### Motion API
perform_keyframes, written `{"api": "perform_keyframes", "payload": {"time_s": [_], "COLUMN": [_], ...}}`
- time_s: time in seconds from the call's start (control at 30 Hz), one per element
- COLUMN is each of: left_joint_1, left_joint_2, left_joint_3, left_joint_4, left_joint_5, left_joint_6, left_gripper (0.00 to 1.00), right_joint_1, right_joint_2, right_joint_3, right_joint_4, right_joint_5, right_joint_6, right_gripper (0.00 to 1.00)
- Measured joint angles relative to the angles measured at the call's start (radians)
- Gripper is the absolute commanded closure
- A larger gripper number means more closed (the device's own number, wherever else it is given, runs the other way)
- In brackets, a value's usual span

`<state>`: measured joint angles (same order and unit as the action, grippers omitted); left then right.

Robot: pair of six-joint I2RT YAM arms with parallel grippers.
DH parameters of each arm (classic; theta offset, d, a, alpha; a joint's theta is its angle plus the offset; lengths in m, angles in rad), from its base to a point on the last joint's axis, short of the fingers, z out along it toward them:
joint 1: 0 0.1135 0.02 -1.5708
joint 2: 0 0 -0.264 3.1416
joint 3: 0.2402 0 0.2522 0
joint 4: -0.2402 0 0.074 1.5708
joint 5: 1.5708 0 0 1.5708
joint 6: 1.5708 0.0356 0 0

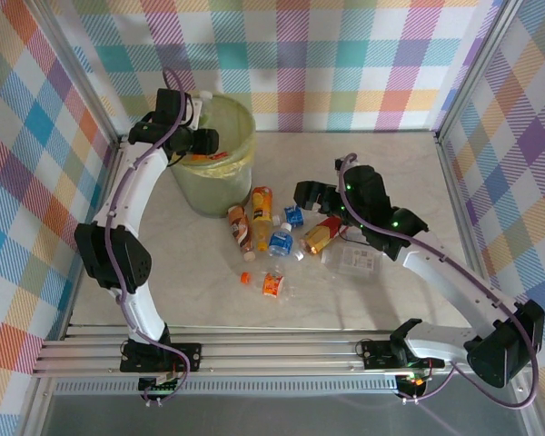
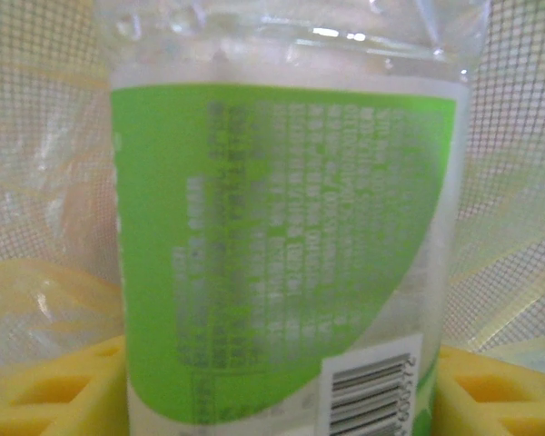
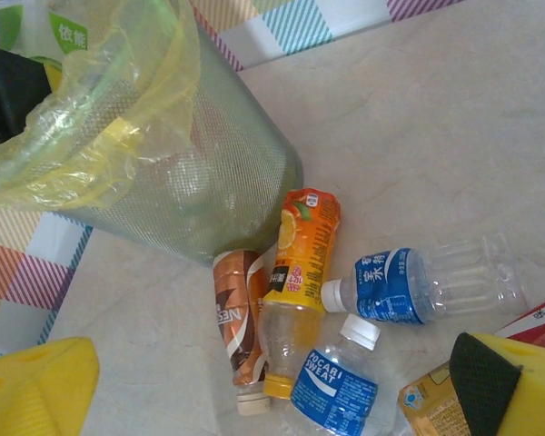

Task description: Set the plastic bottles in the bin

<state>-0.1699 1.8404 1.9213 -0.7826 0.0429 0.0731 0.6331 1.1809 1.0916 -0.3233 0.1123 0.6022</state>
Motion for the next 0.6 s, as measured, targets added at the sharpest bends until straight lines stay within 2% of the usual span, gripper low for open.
{"api": "perform_keyframes", "payload": {"time_s": [0.27,0.6], "left_joint_1": [0.001,0.001], "left_joint_2": [0.004,0.002], "left_joint_3": [0.011,0.011], "left_joint_4": [-0.018,-0.02], "left_joint_5": [0.001,0.001], "left_joint_6": [-0.001,-0.009], "left_gripper": [0.14,0.11], "right_joint_1": [0.0,0.0], "right_joint_2": [0.003,0.009], "right_joint_3": [0.008,0.009], "right_joint_4": [-0.023,-0.045], "right_joint_5": [0.003,0.011], "right_joint_6": [0.003,0.012], "right_gripper": [0.0,0.0]}}
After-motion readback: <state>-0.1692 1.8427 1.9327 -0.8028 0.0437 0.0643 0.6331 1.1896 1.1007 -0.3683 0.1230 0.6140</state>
